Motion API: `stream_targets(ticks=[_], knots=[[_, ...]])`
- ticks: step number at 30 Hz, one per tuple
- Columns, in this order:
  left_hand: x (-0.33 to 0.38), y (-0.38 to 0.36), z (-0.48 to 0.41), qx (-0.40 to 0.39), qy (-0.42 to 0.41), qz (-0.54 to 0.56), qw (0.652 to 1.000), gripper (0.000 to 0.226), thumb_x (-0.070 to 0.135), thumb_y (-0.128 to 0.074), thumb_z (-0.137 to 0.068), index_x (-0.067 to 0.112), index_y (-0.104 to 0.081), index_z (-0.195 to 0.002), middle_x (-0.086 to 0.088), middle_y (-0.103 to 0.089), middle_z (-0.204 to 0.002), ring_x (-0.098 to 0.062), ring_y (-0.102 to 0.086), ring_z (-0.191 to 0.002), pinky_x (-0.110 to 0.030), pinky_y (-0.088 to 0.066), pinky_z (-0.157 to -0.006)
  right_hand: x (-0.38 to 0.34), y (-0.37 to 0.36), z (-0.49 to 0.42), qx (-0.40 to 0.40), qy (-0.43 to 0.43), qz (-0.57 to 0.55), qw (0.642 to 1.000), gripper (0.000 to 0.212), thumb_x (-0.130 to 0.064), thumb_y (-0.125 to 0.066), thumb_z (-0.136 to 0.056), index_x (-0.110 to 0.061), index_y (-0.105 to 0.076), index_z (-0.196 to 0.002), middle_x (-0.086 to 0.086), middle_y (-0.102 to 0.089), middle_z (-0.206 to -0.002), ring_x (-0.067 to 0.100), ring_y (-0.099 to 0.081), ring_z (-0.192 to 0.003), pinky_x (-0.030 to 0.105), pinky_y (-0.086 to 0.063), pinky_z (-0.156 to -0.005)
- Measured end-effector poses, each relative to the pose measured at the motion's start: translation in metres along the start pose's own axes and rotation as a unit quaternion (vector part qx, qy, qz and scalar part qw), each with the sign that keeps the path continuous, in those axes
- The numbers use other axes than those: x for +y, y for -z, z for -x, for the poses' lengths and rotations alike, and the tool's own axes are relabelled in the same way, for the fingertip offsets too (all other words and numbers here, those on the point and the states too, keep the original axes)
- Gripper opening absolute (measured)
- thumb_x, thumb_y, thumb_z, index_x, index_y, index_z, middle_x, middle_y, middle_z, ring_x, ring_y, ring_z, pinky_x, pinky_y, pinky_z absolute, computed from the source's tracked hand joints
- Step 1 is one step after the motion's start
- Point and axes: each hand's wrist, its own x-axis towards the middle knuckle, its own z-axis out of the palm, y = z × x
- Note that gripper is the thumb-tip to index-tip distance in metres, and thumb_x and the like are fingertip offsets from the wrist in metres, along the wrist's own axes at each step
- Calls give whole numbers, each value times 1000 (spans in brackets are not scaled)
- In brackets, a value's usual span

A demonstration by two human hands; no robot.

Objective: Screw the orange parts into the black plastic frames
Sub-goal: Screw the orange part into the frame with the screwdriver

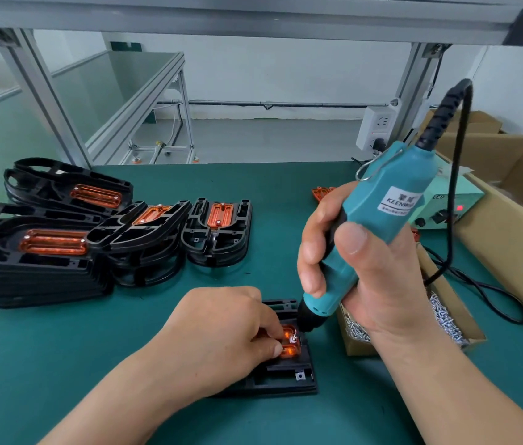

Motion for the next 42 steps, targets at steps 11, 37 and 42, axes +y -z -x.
stream_targets(ticks=[11, 37, 42], knots=[[3, 0, 0, 14, -1, -12, 1000, 29, 66, -55, -90, 54, -63, -116, 20, -49, -83, -3, -44, -74, -27, -37, -65, 9, -6, -2, -28, -16, 23, 999, 25, -35, -76, -98, -16, -60, -98, 3, -60, -71, 21, -57, -48, 27, -48, -55], [-17, 21, 2, 28, 32, 498, 866, 51, -4, -45, -100, 35, -74, -119, 5, -75, -112, -12, -69, -95, -26, -57, -87, 4, 38, -9, 280, 23, -84, 956, 18, -36, -55, -107, -20, -59, -98, -2, -57, -82, 12, -54, -61, 23, -46, -55], [-19, 27, -2, -5, 27, 696, 718, 30, -11, -62, -96, 10, -78, -112, -19, -74, -122, -28, -73, -112, -27, -61, -86, 5, 44, -11, 307, 25, -104, 946, 17, -33, -56, -107, -19, -58, -99, -1, -57, -83, 12, -53, -63, 22, -47, -57]])
